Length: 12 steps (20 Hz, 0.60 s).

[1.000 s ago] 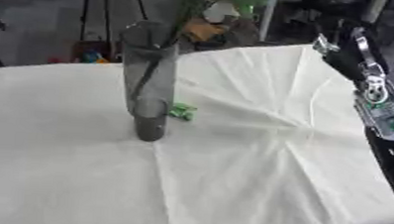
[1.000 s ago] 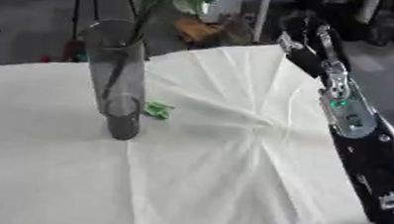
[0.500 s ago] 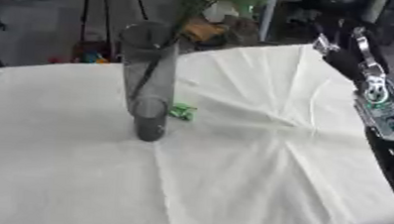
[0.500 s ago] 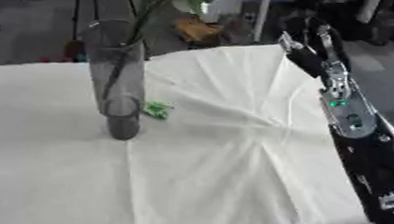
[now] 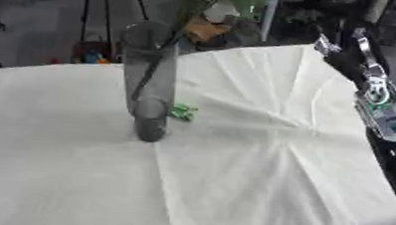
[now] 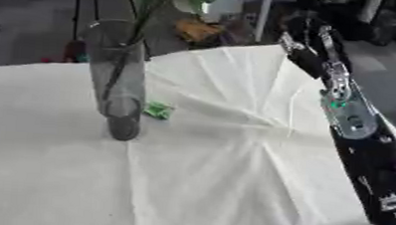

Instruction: Arrange flowers into the vase.

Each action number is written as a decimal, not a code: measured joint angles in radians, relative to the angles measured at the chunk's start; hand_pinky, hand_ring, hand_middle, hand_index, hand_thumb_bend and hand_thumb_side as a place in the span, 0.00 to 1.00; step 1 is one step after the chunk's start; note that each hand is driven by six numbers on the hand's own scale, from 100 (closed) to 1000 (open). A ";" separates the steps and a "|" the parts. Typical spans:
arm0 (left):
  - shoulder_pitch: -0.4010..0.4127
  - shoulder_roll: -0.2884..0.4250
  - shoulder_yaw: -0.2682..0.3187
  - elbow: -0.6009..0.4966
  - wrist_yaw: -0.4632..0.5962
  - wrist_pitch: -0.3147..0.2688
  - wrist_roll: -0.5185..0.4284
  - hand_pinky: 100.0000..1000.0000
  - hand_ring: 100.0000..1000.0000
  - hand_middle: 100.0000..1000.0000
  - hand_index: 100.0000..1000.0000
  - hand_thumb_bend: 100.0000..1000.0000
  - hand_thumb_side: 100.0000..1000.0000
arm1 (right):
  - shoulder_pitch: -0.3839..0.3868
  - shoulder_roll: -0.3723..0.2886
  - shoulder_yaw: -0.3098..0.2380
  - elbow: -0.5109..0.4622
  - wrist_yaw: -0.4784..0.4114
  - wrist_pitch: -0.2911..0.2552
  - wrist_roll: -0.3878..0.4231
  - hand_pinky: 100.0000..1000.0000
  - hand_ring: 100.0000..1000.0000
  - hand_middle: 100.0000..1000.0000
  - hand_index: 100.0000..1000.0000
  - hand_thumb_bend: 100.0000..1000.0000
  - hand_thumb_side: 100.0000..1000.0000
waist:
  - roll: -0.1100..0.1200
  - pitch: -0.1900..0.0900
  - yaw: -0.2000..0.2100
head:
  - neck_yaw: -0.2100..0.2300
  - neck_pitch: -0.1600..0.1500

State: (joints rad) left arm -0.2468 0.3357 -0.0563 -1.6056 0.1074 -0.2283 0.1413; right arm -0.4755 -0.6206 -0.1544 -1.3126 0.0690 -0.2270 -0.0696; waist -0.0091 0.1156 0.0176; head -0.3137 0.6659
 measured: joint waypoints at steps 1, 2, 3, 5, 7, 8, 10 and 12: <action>0.000 0.000 0.000 0.000 0.000 0.000 0.000 0.77 1.00 0.88 0.89 0.78 1.00 | 0.000 0.000 0.000 0.000 0.000 0.000 0.000 0.59 0.46 0.53 0.68 0.43 0.57 | 0.000 0.000 0.000 | 0.000 0.000; 0.000 0.000 0.000 0.000 0.000 0.000 0.000 0.77 1.00 0.88 0.88 0.78 1.00 | 0.000 0.000 0.000 0.000 0.000 0.000 0.000 0.59 0.46 0.53 0.68 0.43 0.57 | 0.001 0.000 -0.001 | 0.000 0.000; 0.000 0.000 0.000 0.000 0.000 0.000 0.000 0.77 1.00 0.88 0.88 0.78 1.00 | 0.000 0.000 0.000 0.000 0.000 0.000 0.000 0.59 0.46 0.53 0.68 0.43 0.57 | 0.001 0.000 -0.001 | 0.000 0.000; 0.000 0.000 0.000 0.000 0.000 0.000 0.000 0.77 1.00 0.88 0.88 0.78 1.00 | 0.000 0.000 0.000 0.000 0.000 0.000 0.000 0.59 0.46 0.53 0.68 0.43 0.57 | 0.001 0.000 -0.001 | 0.000 0.000; 0.000 0.000 0.000 0.000 0.000 0.000 0.000 0.77 1.00 0.88 0.88 0.78 1.00 | 0.000 0.000 0.000 0.000 0.000 0.000 0.000 0.59 0.46 0.53 0.68 0.43 0.57 | 0.001 0.000 -0.001 | 0.000 0.000; 0.000 0.000 0.000 0.000 0.000 0.000 0.000 0.77 1.00 0.88 0.88 0.78 1.00 | 0.000 0.000 0.000 0.000 0.000 0.000 0.000 0.59 0.46 0.53 0.68 0.43 0.57 | 0.001 0.000 -0.001 | 0.000 0.000; 0.000 0.000 0.000 0.000 0.000 0.000 0.000 0.77 1.00 0.88 0.88 0.78 1.00 | 0.000 0.000 0.000 0.000 0.000 0.000 0.000 0.59 0.46 0.53 0.68 0.43 0.57 | 0.001 0.000 -0.001 | 0.000 0.000; 0.000 0.000 0.000 0.000 0.000 0.000 0.000 0.77 1.00 0.88 0.88 0.78 1.00 | 0.000 0.000 0.000 0.000 0.000 0.000 0.000 0.59 0.46 0.53 0.68 0.43 0.57 | 0.001 0.000 -0.001 | 0.000 0.000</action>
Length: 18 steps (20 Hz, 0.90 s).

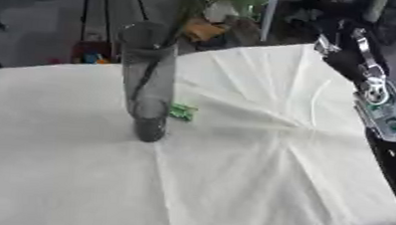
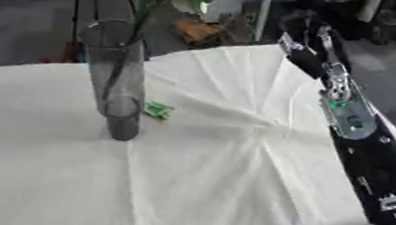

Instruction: Arrange flowers into the vase.

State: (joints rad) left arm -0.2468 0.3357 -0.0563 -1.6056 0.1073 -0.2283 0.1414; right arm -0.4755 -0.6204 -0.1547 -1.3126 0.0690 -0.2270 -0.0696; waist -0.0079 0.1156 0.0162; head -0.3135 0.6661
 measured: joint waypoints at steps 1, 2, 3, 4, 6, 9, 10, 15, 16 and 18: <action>0.000 0.000 0.000 0.000 0.000 0.000 0.000 0.77 1.00 0.88 0.88 0.78 1.00 | 0.000 0.000 0.000 0.000 0.000 0.000 0.000 0.59 0.46 0.53 0.68 0.43 0.57 | 0.000 0.000 0.000 | 0.000 0.000; 0.000 0.000 0.000 0.000 0.000 0.000 0.000 0.77 1.00 0.88 0.88 0.78 1.00 | 0.000 0.000 0.000 0.000 0.000 0.000 0.000 0.59 0.46 0.53 0.68 0.43 0.57 | 0.000 0.000 0.000 | 0.000 0.000; 0.000 0.000 0.000 0.000 0.000 0.000 0.000 0.77 1.00 0.88 0.88 0.78 1.00 | 0.000 0.000 0.000 0.000 0.000 0.000 0.000 0.59 0.46 0.53 0.68 0.43 0.57 | 0.000 0.000 0.000 | 0.001 0.000; 0.000 0.000 0.000 0.000 0.000 0.000 0.000 0.77 1.00 0.88 0.88 0.78 1.00 | 0.000 0.000 0.000 0.000 0.000 0.000 0.000 0.59 0.46 0.53 0.68 0.43 0.56 | 0.000 0.000 0.000 | 0.001 0.000; 0.000 0.000 0.000 0.000 0.000 0.000 0.000 0.77 1.00 0.88 0.88 0.78 1.00 | 0.000 0.000 0.000 0.000 0.000 0.000 0.000 0.59 0.46 0.52 0.68 0.43 0.56 | 0.000 0.000 0.000 | 0.002 0.000; 0.000 0.000 0.000 0.000 0.000 0.000 0.000 0.77 1.00 0.88 0.88 0.78 1.00 | 0.000 0.000 -0.002 0.000 0.000 0.000 0.000 0.59 0.46 0.52 0.68 0.43 0.57 | 0.000 0.000 0.000 | 0.003 0.000; 0.000 0.000 0.000 0.000 0.000 0.000 0.000 0.77 1.00 0.88 0.88 0.78 1.00 | 0.000 0.000 -0.003 0.000 0.000 0.000 0.000 0.59 0.46 0.53 0.68 0.43 0.57 | 0.000 0.000 0.000 | 0.003 0.000; 0.000 0.000 0.000 0.000 0.000 0.000 0.000 0.77 1.00 0.88 0.88 0.78 1.00 | 0.000 0.001 -0.006 0.000 0.000 0.000 0.000 0.59 0.46 0.52 0.68 0.43 0.57 | 0.000 0.000 0.000 | 0.003 0.000; 0.000 0.000 0.000 0.000 0.000 0.000 0.000 0.77 1.00 0.88 0.88 0.78 1.00 | 0.000 0.001 -0.006 0.000 0.000 0.000 0.000 0.59 0.46 0.52 0.68 0.43 0.57 | 0.000 0.000 0.000 | 0.003 0.000; 0.000 0.000 0.000 0.000 0.000 0.000 0.000 0.77 1.00 0.88 0.88 0.78 1.00 | 0.000 0.001 -0.006 0.000 0.000 0.000 0.000 0.59 0.46 0.52 0.68 0.43 0.57 | 0.000 0.000 -0.001 | 0.003 0.000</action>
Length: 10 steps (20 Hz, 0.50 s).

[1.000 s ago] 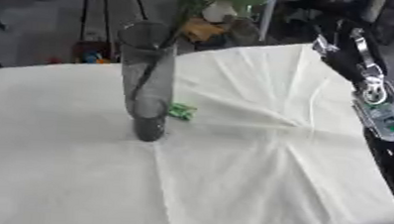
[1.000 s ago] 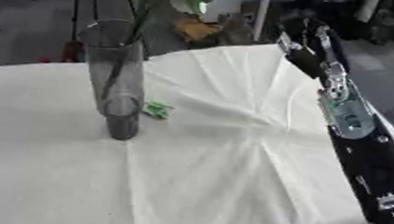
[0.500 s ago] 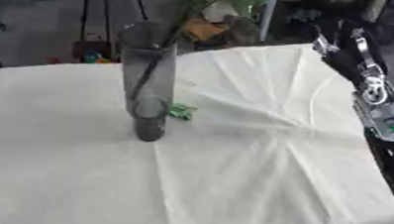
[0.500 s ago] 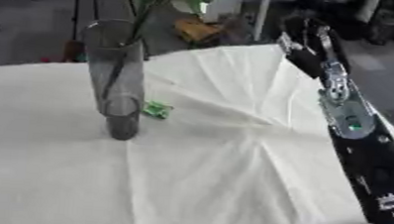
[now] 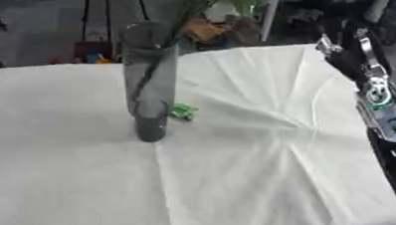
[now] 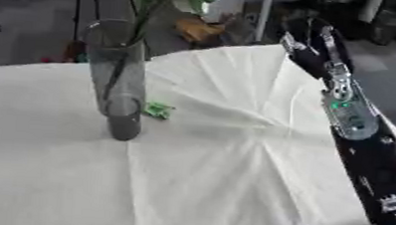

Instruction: Arrange flowers into the vase.

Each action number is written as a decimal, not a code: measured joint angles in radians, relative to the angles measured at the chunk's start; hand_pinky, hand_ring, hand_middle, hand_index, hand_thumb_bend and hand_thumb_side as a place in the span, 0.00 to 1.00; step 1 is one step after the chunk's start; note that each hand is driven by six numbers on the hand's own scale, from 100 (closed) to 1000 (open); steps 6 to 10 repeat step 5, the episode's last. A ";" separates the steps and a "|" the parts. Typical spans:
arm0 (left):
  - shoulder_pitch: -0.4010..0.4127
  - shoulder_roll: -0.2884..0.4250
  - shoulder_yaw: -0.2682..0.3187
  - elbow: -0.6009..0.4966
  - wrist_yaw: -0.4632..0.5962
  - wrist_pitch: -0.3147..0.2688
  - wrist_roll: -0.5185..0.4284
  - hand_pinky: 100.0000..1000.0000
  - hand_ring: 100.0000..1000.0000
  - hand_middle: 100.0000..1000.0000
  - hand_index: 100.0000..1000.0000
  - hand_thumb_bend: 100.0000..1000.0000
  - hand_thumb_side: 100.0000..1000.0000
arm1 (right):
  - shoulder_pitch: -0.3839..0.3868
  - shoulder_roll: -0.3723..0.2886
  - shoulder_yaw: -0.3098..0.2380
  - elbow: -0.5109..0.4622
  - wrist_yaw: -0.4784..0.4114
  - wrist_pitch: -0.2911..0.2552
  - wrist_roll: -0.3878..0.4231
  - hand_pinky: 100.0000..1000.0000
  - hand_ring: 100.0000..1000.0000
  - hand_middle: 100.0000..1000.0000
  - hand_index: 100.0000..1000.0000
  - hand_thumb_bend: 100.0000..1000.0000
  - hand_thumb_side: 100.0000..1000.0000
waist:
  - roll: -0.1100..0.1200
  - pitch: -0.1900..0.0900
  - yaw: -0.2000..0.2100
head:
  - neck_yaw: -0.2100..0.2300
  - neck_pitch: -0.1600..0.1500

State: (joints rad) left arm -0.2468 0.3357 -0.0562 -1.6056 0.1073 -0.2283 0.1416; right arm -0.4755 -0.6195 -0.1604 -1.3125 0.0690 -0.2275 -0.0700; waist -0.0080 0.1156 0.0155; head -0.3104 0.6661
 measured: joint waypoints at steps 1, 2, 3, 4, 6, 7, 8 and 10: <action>0.000 0.000 0.000 0.000 0.000 0.000 0.000 0.77 1.00 0.88 0.88 0.78 1.00 | 0.000 0.000 0.000 0.000 0.000 0.000 0.000 0.59 0.46 0.52 0.68 0.43 0.57 | 0.000 0.000 0.000 | 0.000 0.000; 0.000 0.000 0.000 0.000 0.000 0.000 0.000 0.77 1.00 0.88 0.88 0.78 1.00 | 0.000 0.000 0.000 0.000 0.000 0.000 0.000 0.59 0.46 0.52 0.68 0.43 0.57 | 0.000 0.000 0.000 | 0.000 0.000; 0.000 0.000 0.000 0.000 0.000 0.000 0.000 0.77 1.00 0.87 0.88 0.78 1.00 | 0.000 0.000 0.000 0.000 0.000 -0.001 -0.001 0.59 0.46 0.52 0.68 0.43 0.57 | 0.000 0.000 0.000 | 0.000 0.000; 0.000 0.000 0.000 0.000 0.000 0.000 0.000 0.77 1.00 0.87 0.88 0.78 1.00 | 0.000 0.000 0.000 0.000 0.000 -0.001 -0.001 0.59 0.46 0.52 0.68 0.43 0.57 | 0.000 0.000 0.000 | 0.000 0.000; 0.000 0.000 0.000 0.000 0.000 0.000 0.000 0.77 1.00 0.87 0.88 0.78 1.00 | 0.000 0.000 0.000 0.000 0.000 -0.001 -0.001 0.59 0.46 0.52 0.68 0.43 0.57 | 0.000 0.000 0.000 | 0.000 0.000; 0.000 0.000 0.000 0.000 0.000 0.000 0.000 0.77 1.00 0.87 0.88 0.78 1.00 | 0.000 0.000 0.000 0.000 0.000 -0.001 -0.001 0.59 0.46 0.52 0.68 0.43 0.57 | 0.000 0.000 0.000 | 0.000 0.000; 0.000 0.000 0.000 0.000 0.000 0.000 0.000 0.77 1.00 0.87 0.88 0.78 1.00 | 0.000 0.000 0.000 0.000 0.000 -0.001 -0.001 0.59 0.46 0.52 0.68 0.43 0.57 | 0.000 0.000 0.000 | 0.000 0.000; 0.000 0.000 0.000 0.000 0.000 0.000 0.000 0.77 1.00 0.87 0.88 0.78 1.00 | 0.000 0.000 0.000 0.000 0.000 -0.001 -0.001 0.59 0.46 0.52 0.68 0.43 0.57 | 0.000 0.000 0.000 | 0.000 0.000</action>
